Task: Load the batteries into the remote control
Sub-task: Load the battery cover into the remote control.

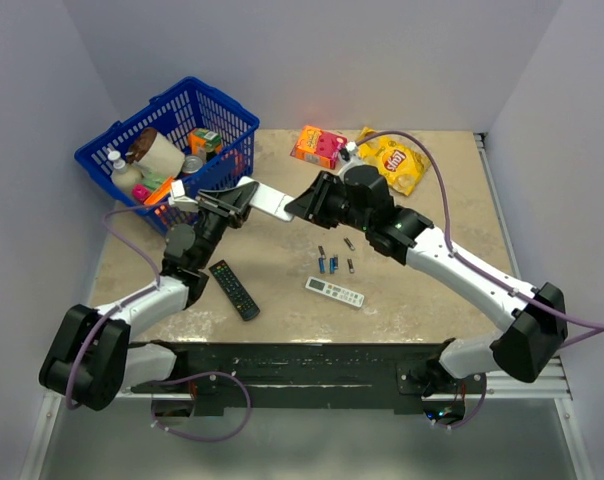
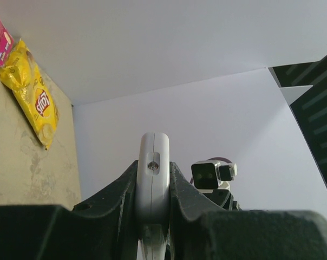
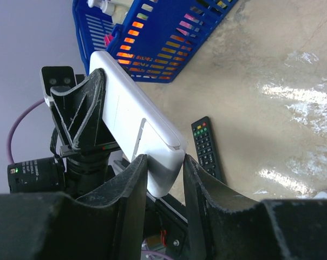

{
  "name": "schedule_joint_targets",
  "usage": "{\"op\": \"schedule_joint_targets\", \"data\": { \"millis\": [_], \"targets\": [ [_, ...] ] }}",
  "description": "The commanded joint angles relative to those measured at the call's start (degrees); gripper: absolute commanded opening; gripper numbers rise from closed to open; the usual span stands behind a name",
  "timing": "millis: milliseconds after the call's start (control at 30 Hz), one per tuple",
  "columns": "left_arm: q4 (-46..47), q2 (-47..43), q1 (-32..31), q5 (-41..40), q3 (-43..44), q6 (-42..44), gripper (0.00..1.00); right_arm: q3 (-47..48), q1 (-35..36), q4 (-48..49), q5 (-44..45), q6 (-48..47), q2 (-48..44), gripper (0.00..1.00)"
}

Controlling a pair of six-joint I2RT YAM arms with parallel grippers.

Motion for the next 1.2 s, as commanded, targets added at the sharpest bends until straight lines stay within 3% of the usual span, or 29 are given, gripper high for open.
{"op": "schedule_joint_targets", "data": {
  "millis": [0, 367, 500, 800, 933, 1000, 1067, 1167],
  "targets": [
    [7.85, 0.12, -1.07, -0.32, 3.35, -1.34, 0.0, 1.11, -0.14, 0.26, -0.32, -0.23, 1.33, 0.34],
    [9.97, 1.0, -2.03, -0.32, 3.62, -0.81, 0.0, 1.46, -0.49, -0.09, 0.65, -0.14, 1.51, 0.36],
    [9.27, 1.17, -1.95, -1.02, 2.83, -1.08, 0.0, 1.81, -0.49, 0.26, 3.02, -1.63, 0.01, 0.54],
    [4.96, 1.52, -1.25, 0.55, 2.21, 0.51, 0.0, 7.78, -0.49, -5.79, 6.71, -11.11, -3.41, 0.8],
    [2.33, 1.08, -0.28, 2.31, 2.39, 0.33, 0.0, 12.69, -1.01, -8.26, 5.76, -24.34, -4.73, 0.86],
    [-0.31, 0.56, 0.42, 4.15, 2.83, 0.33, 0.0, 13.85, -1.19, -8.79, 1.55, -30.61, -5.52, 0.89],
    [-2.24, 0.29, 0.86, 5.47, 3.44, 0.59, 0.0, 13.85, -1.37, -8.7, -7.9, -43.25, -6.92, 0.91],
    [-6.09, -0.06, 1.74, 9.25, 5.2, 1.47, 0.0, 13.59, -1.28, -11.5, -14.88, -58.37, -8.16, 0.95]
  ]
}}
